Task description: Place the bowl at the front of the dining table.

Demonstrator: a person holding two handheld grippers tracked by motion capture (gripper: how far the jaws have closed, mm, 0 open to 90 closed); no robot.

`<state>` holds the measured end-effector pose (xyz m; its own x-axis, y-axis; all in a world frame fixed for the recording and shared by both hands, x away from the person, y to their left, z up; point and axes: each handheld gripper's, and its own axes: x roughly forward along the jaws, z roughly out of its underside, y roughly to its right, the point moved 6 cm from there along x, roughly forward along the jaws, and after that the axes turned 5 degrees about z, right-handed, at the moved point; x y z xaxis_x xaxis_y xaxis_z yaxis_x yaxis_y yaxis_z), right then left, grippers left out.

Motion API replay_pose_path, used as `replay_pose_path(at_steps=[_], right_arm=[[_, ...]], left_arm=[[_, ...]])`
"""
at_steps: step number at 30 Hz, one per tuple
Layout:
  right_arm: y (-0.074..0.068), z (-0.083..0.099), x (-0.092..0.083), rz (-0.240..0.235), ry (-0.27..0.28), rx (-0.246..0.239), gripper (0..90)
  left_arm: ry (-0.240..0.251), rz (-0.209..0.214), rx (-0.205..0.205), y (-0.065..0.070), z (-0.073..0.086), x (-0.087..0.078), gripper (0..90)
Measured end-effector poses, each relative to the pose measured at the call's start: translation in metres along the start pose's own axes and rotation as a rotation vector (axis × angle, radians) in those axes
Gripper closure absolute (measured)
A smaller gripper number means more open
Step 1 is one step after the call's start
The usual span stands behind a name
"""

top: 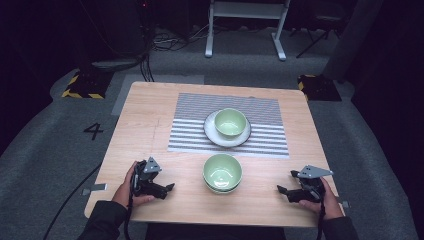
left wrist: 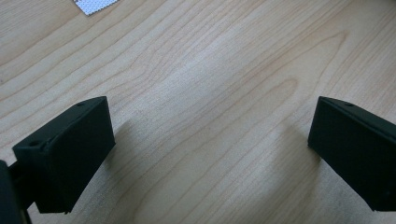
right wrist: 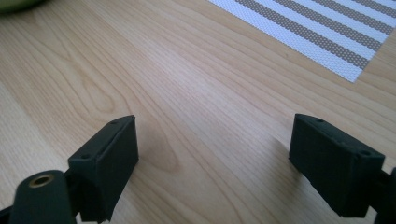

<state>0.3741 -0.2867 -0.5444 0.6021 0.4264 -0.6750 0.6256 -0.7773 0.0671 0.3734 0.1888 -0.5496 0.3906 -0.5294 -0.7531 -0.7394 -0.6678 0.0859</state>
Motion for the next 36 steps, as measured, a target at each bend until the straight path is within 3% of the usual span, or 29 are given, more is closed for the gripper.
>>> replay_pose_path(at_steps=[36], right_arm=[[0.0005, 0.0002, 0.0, 0.001, -0.002, 0.001, 14.7]], left_arm=[[0.003, 0.007, 0.001, 0.0002, -0.0009, 0.0011, 0.3]])
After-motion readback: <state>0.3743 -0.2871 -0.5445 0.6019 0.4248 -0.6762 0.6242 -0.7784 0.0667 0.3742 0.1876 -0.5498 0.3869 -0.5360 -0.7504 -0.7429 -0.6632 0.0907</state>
